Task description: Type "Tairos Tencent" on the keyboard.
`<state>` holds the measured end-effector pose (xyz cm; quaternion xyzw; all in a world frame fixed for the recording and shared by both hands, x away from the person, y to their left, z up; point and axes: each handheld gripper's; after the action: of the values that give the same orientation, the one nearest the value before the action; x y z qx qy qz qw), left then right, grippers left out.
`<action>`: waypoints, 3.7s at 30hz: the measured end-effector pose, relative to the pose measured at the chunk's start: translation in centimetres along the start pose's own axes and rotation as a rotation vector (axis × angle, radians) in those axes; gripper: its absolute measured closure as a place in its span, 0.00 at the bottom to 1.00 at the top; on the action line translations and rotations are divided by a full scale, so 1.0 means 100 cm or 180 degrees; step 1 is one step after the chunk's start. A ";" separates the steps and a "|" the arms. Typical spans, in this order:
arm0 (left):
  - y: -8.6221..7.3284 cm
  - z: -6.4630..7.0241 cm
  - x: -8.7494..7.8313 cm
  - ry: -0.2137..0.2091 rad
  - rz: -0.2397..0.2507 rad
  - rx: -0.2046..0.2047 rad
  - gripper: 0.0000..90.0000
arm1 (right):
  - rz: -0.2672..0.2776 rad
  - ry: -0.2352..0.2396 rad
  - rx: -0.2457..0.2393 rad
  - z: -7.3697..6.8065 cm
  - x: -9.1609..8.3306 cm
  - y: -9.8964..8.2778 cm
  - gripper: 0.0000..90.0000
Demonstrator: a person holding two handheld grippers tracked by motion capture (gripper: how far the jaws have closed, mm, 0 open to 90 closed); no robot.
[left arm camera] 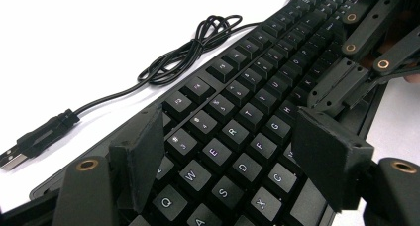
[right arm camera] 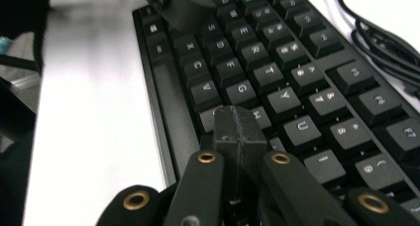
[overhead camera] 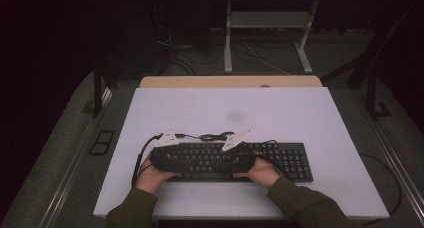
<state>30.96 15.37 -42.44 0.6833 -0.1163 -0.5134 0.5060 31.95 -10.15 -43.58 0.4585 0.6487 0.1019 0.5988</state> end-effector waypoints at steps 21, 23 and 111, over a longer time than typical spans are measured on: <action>0.000 0.000 0.000 -0.0001 0.0003 -0.0007 0.31 | 0.0129 0.0026 0.0055 0.005 -0.008 0.001 0.99; 0.000 0.000 0.000 -0.0001 0.0012 -0.0022 0.32 | 0.0167 0.0048 0.0079 0.006 -0.010 0.001 0.97; -0.008 0.017 0.012 -0.0454 -0.0290 0.0128 0.99 | 0.0433 -0.0281 0.0264 0.034 -0.032 -0.006 0.38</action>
<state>29.81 13.92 -43.69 0.6596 -0.1311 -0.5807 0.4587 34.13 -14.17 -42.74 0.5299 0.5927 0.0951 0.5990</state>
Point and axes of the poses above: each handheld gripper's, and its own axes: x roughly forward along the jaws, y roughly out of its top, z roughly to its right, and after that the axes turned 6 degrees about x, right-handed
